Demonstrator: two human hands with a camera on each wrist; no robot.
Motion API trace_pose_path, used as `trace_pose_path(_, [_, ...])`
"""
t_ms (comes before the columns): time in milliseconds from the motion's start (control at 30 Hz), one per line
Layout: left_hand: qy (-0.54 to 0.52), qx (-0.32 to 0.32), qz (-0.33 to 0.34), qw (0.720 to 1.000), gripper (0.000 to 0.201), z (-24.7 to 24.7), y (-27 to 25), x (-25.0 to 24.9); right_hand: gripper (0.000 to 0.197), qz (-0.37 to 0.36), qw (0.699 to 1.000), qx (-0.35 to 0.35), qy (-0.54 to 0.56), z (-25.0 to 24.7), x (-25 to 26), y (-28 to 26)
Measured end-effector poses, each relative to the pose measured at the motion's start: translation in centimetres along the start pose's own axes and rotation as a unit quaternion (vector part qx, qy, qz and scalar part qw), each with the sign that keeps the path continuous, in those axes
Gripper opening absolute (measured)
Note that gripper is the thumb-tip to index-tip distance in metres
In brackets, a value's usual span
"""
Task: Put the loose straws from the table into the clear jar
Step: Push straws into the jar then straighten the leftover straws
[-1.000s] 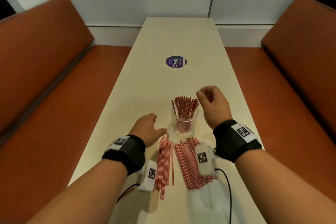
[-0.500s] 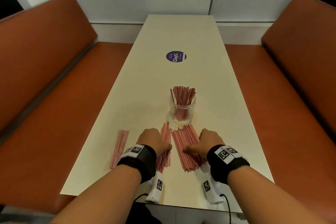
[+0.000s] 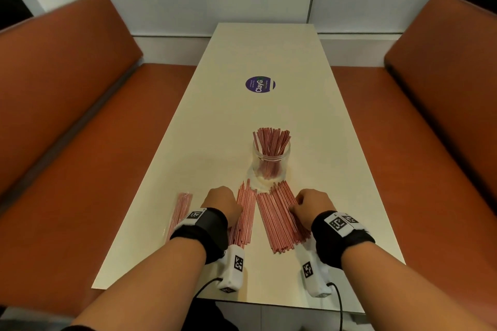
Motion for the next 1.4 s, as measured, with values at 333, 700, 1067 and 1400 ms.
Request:
trace_pose_path(333, [-0.057,0.007,0.025,0.998,0.033,-1.2,-0.5,0.4,0.023,0.015,0.998,0.017,0.054,-0.3,-1.2,0.2])
trace_pose_path(700, [-0.389,-0.172,0.243,0.871,0.02,-13.5,-3.0,-6.5,0.022,0.012,0.99,0.035,0.138,0.3,-2.4,1.3])
trace_pose_path(1067, [-0.141,-0.208,0.206,0.946,0.02,-10.5,1.1,-9.9,0.025,-0.002,0.991,0.033,0.128,0.5,-2.4,1.4])
trace_pose_path(1400, [-0.247,-0.168,0.199,0.933,0.081,-9.8,0.9,-8.1,0.026,-0.012,0.98,0.031,0.198,0.3,-3.0,1.5])
Point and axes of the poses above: each hand's wrist, its own y-axis towards the middle knuckle, its own z-axis out of the palm, x = y × z, the point moved 6 cm from there along y, towards the middle knuckle, and after that the axes turned 11 degrees about x, right-handed, at the moved point
